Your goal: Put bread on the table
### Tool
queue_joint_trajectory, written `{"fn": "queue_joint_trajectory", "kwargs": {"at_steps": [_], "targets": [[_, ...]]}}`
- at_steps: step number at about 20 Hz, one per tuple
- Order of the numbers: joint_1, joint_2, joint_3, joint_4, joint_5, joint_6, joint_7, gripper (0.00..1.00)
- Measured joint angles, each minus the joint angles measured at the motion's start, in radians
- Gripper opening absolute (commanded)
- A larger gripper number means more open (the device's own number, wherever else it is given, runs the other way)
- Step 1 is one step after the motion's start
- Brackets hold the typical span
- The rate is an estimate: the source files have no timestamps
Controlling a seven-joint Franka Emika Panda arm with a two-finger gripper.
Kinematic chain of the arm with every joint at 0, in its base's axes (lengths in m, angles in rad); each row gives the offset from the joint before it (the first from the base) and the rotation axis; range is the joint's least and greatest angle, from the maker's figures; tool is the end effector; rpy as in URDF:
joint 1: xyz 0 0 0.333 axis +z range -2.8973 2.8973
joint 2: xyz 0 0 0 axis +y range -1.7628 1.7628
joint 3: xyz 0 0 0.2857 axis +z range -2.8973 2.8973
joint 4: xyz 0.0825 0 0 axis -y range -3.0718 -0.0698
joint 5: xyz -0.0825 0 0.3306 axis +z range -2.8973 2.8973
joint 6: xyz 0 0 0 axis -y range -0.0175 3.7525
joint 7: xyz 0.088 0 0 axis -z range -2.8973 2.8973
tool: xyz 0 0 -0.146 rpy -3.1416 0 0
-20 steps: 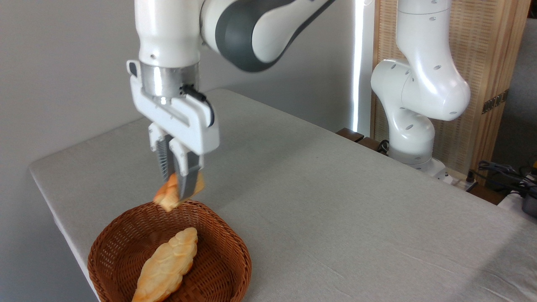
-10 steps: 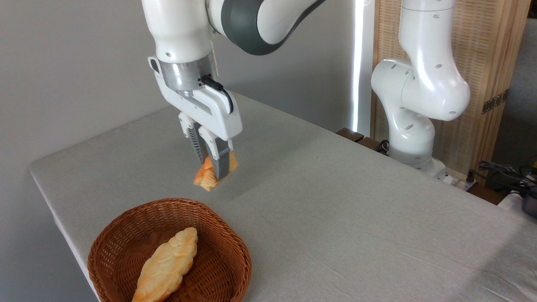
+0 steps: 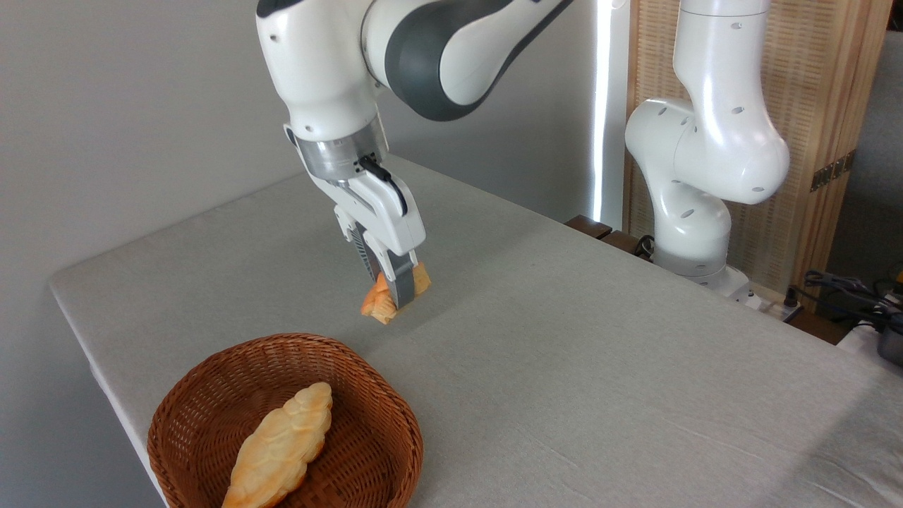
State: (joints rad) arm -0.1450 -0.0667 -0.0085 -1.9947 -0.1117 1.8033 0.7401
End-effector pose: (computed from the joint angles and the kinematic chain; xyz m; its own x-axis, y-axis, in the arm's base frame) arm 0.4637 -0.0855 0.4302 0.6501 -0.7595 -0.0228 -0.7473 -0.6445 0.1615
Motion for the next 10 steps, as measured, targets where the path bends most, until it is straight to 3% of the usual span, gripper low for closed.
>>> {"fn": "queue_joint_trajectory", "kwargs": {"at_steps": [3,10], "targets": [[0.0,0.001,0.0,-0.009,0.0,0.011,0.005,0.95],[-0.004,0.009,0.0,-0.012,0.0,0.054,0.006,1.0]]}}
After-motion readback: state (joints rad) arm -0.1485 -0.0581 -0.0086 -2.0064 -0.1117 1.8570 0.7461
